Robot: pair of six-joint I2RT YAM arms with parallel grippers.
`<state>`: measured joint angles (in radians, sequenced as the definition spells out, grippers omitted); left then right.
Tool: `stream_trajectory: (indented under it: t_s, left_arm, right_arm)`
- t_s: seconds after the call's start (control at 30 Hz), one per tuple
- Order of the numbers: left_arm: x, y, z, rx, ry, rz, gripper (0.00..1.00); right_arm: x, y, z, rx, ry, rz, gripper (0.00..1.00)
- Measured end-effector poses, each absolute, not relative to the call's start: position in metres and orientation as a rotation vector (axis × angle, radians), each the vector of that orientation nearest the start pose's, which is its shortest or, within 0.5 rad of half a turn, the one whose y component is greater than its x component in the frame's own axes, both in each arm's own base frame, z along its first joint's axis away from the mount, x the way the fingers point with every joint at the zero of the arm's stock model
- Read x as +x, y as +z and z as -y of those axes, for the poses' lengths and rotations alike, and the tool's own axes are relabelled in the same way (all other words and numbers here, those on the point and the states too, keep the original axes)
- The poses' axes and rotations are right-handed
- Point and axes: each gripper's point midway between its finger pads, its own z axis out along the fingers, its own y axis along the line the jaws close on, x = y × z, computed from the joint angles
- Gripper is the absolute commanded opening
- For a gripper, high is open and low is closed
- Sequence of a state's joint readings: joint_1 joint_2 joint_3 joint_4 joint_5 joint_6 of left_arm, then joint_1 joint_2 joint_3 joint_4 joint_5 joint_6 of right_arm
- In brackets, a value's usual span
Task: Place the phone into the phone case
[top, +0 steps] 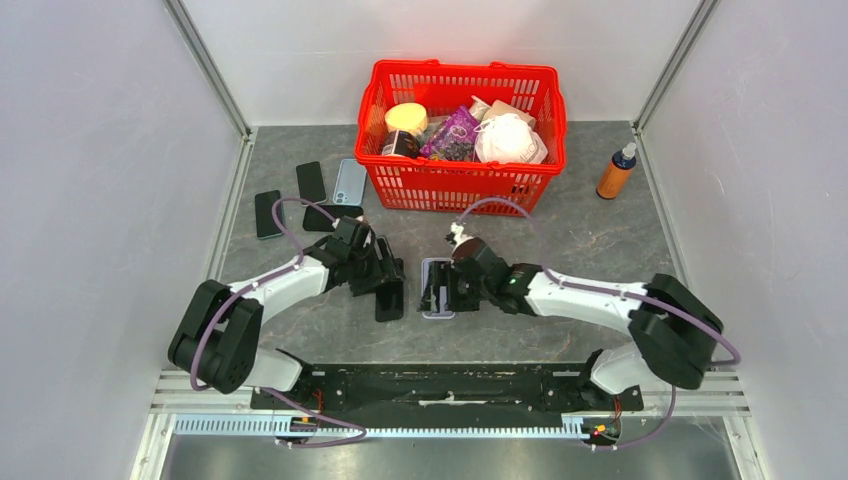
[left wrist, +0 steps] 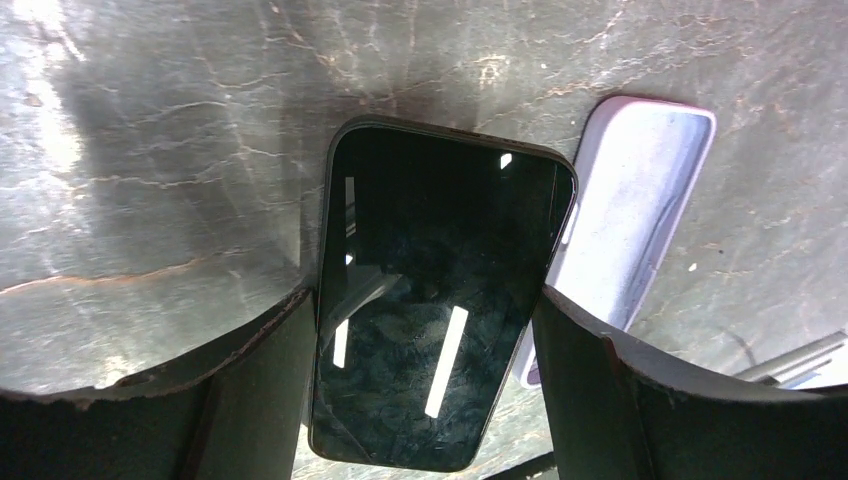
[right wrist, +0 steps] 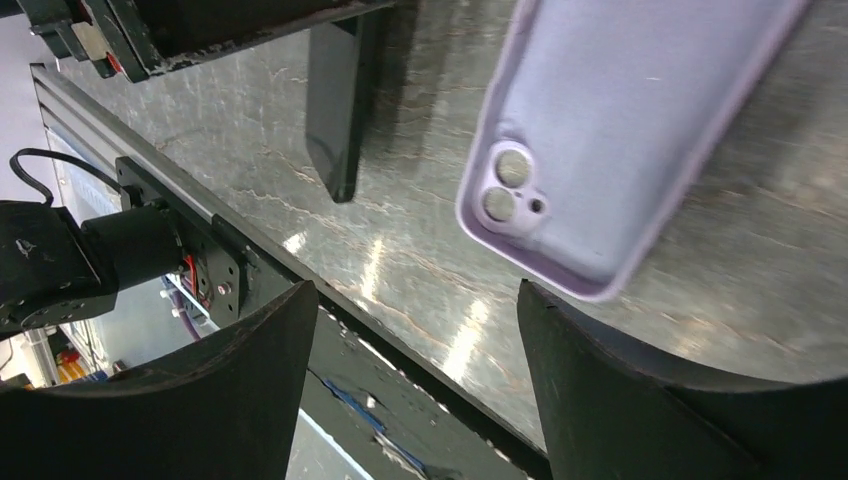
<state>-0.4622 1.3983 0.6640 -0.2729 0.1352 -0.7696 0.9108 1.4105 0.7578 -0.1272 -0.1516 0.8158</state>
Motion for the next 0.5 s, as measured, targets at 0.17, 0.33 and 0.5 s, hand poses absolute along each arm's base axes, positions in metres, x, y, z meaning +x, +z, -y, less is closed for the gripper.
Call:
stream_trajectory:
  t_s: [0.17, 0.33, 0.5]
  left_arm:
    - [0.245, 0.033, 0.19, -0.367, -0.677, -2.669, 0.52]
    - [0.243, 0.034, 0.193, -0.367, -0.717, -2.668, 0.52]
    - [0.24, 0.035, 0.194, -0.362, -0.76, -2.654, 0.52]
  right_arm:
    - [0.173, 0.07, -0.358, -0.242, 0.974, -2.571, 0.72]
    - [0.182, 0.063, -0.382, -0.225, 0.965, -2.544, 0.65]
    - [0.195, 0.055, -0.389, -0.174, 0.934, -2.524, 0.53]
